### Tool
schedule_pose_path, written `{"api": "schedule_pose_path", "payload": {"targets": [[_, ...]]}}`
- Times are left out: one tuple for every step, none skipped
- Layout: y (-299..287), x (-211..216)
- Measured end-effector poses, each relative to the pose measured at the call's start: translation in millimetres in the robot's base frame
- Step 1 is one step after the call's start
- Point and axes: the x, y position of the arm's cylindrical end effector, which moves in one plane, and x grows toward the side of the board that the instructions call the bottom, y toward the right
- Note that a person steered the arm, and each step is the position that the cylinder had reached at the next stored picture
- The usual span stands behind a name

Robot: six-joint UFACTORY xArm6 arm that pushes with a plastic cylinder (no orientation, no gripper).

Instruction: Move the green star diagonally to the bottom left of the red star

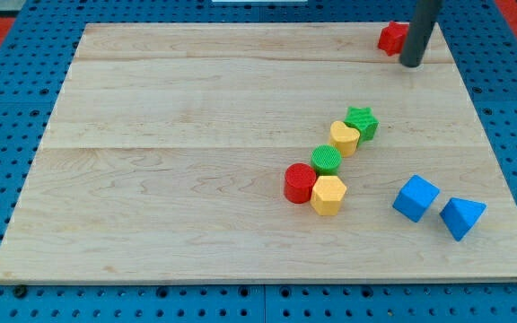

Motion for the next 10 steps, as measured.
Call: {"api": "schedule_pose_path", "payload": {"targets": [[16,-13],[-24,-36],[-18,36],[2,134],[-52,178],[-91,117],[-125,101],[-132,127],[-189,104],[-217,65]]}}
